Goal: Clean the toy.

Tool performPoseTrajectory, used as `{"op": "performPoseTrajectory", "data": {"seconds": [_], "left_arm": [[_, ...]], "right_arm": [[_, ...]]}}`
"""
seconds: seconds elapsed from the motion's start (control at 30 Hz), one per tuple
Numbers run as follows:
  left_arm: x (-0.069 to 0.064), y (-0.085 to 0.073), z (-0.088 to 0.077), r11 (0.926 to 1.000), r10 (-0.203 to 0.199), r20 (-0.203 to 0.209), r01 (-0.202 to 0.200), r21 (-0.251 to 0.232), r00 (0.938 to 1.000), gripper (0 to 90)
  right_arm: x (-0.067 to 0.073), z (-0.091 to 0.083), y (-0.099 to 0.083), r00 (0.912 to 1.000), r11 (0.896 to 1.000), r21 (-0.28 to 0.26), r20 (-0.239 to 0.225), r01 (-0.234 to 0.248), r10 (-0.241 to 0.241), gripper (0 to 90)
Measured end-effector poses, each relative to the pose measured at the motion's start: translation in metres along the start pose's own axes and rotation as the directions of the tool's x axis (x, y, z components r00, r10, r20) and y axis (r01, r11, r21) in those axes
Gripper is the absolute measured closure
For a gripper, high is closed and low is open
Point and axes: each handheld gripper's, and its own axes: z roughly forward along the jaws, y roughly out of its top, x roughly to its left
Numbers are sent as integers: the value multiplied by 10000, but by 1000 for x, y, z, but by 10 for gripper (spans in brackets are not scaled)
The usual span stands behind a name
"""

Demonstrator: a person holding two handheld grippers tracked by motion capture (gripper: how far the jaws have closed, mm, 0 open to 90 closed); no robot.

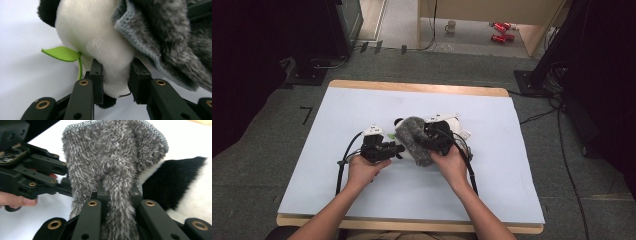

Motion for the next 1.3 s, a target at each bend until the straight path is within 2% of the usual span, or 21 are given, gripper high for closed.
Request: {"op": "performPoseTrajectory", "data": {"seconds": [0.07, 0.13, 0.23, 0.43, 0.7, 0.8, 0.87, 0.97, 1.07, 1.2, 1.3], "left_arm": [[1, -1, 0, 9999, 162, -31, -162, 42, 9999, 679], [2, -1, 0, 9999, 119, -22, -119, 59, 9999, 679], [4, 0, -1, 10000, 87, 70, -87, 28, 9999, 679], [7, 2, -2, 9999, 152, 188, -152, -16, 9997, 686], [10, 4, -3, 10000, 95, 285, -96, 1, 9995, 721], [11, 4, -2, 10000, 17, 339, -20, 88, 9994, 734], [12, 4, -1, 9997, -201, 474, 194, 142, 9987, 735], [11, 4, 0, 9999, -66, 433, 61, 123, 9990, 736], [11, 5, 1, 9999, -7, 380, 0, 164, 9993, 738], [12, 6, 2, 9997, 10, 348, -18, 231, 9994, 737], [10, 7, 2, 9998, 105, 261, -110, 191, 9996, 737]], "right_arm": [[-3, 0, 0, 9999, 9999, 62, 68, 147, -148, 787], [-5, -2, 1, 9997, 9997, 109, 134, 207, -209, 787], [-11, -8, 2, 9985, 9996, 148, 470, 257, -264, 789], [-29, -25, 2, 9972, 9994, -205, 695, -267, 280, 792], [-53, -46, 1, 9897, 9927, -744, 996, -954, 1025, 789], [-62, -54, 0, 9846, 9887, -921, 1180, -1186, 1291, 786], [-68, -59, -2, 9809, 9846, -1016, 1191, -1421, 1539, 786], [-76, -63, -6, 9759, 9780, -1151, 1125, -1742, 1870, 786], [-81, -68, -8, 9713, 9752, -1231, 1293, -1841, 1997, 786], [-93, -76, -14, 9576, 9666, -1373, 1628, -2164, 2375, 787], [-102, -79, -22, 9550, 9569, -1485, 1260, -2494, 2685, 788]]}}
